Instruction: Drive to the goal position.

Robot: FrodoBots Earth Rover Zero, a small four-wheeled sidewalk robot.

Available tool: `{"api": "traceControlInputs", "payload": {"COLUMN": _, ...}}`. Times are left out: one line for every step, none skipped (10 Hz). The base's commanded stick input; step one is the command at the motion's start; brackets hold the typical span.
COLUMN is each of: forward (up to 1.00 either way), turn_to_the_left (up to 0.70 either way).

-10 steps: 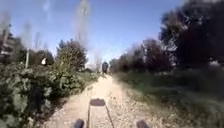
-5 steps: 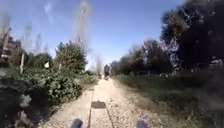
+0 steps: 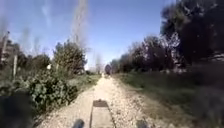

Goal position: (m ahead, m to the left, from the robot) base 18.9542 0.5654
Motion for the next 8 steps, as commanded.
{"api": "traceControlInputs", "payload": {"forward": 0.7, "turn_to_the_left": 0.0}}
{"api": "traceControlInputs", "payload": {"forward": 0.7, "turn_to_the_left": 0.0}}
{"api": "traceControlInputs", "payload": {"forward": 0.7, "turn_to_the_left": 0.0}}
{"api": "traceControlInputs", "payload": {"forward": 0.7, "turn_to_the_left": 0.0}}
{"api": "traceControlInputs", "payload": {"forward": 0.7, "turn_to_the_left": 0.0}}
{"api": "traceControlInputs", "payload": {"forward": 0.7, "turn_to_the_left": 0.0}}
{"api": "traceControlInputs", "payload": {"forward": 0.7, "turn_to_the_left": 0.0}}
{"api": "traceControlInputs", "payload": {"forward": 0.7, "turn_to_the_left": 0.0}}
